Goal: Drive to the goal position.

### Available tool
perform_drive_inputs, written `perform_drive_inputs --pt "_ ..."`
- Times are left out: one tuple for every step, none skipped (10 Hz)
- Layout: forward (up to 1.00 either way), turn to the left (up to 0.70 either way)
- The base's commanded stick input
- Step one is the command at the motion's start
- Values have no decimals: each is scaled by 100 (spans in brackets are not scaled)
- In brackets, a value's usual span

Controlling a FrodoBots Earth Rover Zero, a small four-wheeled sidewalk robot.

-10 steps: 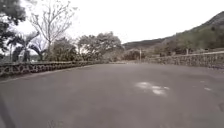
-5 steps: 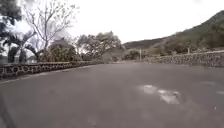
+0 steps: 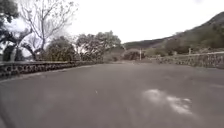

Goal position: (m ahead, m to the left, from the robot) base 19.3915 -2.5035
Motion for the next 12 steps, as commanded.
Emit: perform_drive_inputs --pt "70 0" --pt "70 0" --pt "70 0" --pt "70 0" --pt "70 0" --pt "70 0" --pt "70 0" --pt "70 0" --pt "70 0" --pt "70 0" --pt "70 0" --pt "70 0"
